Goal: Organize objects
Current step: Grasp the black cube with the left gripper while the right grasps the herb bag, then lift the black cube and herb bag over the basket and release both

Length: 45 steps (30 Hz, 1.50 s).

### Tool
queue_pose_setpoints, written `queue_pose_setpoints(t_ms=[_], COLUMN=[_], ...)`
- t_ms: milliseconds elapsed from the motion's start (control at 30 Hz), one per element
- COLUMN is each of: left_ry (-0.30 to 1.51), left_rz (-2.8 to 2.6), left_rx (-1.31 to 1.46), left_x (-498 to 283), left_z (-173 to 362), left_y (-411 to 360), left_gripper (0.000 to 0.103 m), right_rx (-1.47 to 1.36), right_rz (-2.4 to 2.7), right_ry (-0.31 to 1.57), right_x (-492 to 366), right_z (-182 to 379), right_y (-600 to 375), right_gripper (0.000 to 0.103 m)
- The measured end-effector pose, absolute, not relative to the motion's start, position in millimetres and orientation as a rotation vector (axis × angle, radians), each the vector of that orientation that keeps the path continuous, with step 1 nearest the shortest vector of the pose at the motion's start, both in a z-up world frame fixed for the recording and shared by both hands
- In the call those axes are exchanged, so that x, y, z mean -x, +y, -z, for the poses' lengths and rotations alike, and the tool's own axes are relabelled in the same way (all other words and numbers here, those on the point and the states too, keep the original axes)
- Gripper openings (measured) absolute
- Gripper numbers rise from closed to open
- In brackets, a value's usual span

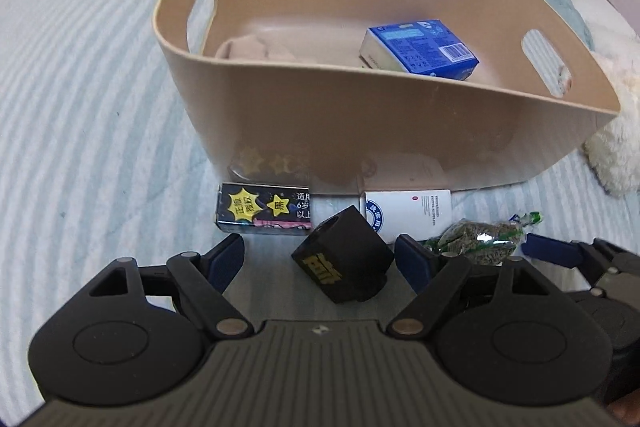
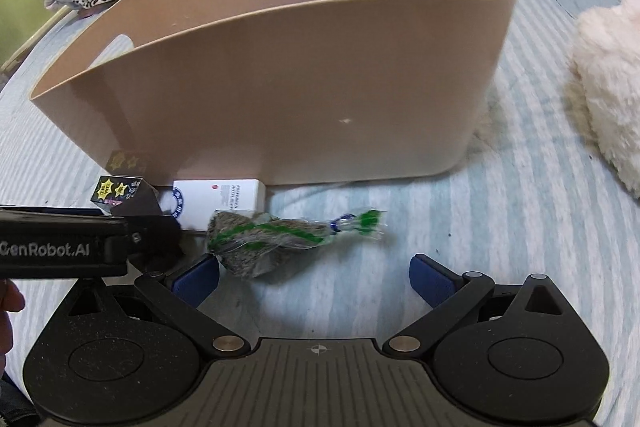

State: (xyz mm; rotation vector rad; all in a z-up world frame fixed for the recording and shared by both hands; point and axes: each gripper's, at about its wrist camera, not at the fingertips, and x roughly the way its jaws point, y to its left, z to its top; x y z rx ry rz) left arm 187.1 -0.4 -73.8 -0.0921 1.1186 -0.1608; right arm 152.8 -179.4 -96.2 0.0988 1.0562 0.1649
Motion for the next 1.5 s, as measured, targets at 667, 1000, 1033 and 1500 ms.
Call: queue_pose_setpoints(t_ms=[667, 1000, 1033, 1500], left_ry=[1.114, 1.105, 1.106, 1.098], left_rz=[0.187, 0.136, 0.129, 0.089], left_rx=[0.052, 0.029, 0.028, 0.029], left_x=[-172.7, -162.2, -163.1, -153.0], left_z=[78.2, 77.5, 77.6, 75.6], left_y=[-12.6, 2.5, 3.9, 20.5], left_gripper=[0.033, 0.033, 0.033, 0.033], right_rx=[-0.011, -0.058, -0.091, -0.137], right_rz=[-0.218, -0.227, -0.24, -0.324], right_ry=[1.014, 1.034, 1.035, 0.994], right_x=[-152.3, -132.9, -132.8, -140.8], right_z=[83.9, 80.7, 79.4, 66.6], right_y=[-169.3, -187.4, -190.3, -165.8], right_gripper=[0.002, 0.038, 0.047, 0.092])
